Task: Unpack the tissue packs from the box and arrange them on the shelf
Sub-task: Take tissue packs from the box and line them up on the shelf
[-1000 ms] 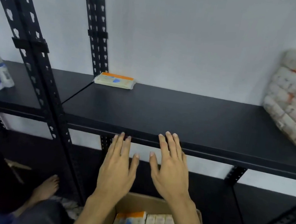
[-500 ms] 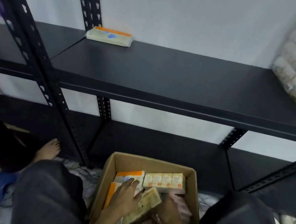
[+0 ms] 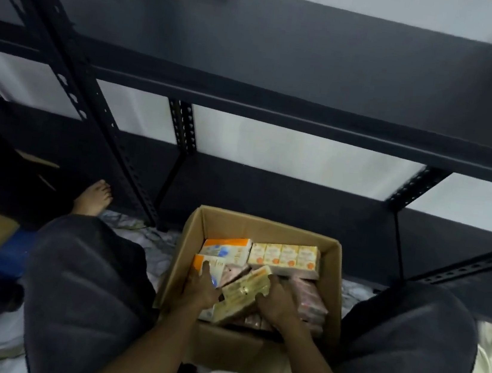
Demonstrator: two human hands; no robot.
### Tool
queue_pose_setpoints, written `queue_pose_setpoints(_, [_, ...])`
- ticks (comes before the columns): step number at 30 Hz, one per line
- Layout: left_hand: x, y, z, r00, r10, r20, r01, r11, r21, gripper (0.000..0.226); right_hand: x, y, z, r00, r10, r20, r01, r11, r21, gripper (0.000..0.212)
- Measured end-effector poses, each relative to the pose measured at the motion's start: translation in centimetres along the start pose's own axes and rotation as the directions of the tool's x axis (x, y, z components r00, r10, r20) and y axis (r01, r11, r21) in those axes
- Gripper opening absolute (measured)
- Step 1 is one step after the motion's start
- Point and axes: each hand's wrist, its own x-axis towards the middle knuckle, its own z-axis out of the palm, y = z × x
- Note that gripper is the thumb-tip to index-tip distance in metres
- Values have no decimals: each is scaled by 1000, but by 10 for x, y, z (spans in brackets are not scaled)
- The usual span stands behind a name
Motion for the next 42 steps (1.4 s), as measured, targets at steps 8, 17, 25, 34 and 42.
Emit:
queue_pose_setpoints(8, [1, 9, 9, 986, 112, 125, -98, 989, -115, 80, -3, -8, -6, 1000, -8, -3, 8, 1000, 24, 55])
queue_pose_setpoints(17, [-2, 6, 15, 996, 87, -17, -85, 992, 93, 103, -3, -9, -3, 1000, 2, 14, -3, 999, 38, 56])
queue_pose_setpoints(25, [5, 12, 13, 995, 84, -54, -90, 987, -133, 89, 4, 1, 5, 1000, -5, -4, 5, 998, 64, 54])
queue_pose_setpoints(34, [-4, 42, 0, 963, 170, 207, -38, 851, -524, 72, 9, 0, 1, 986, 20, -168, 6, 988, 153, 55])
queue_pose_setpoints(42, [-37, 66, -64, 874, 389, 292, -158, 795, -586, 76, 3, -5, -55, 996, 71, 62, -92, 564, 821, 48])
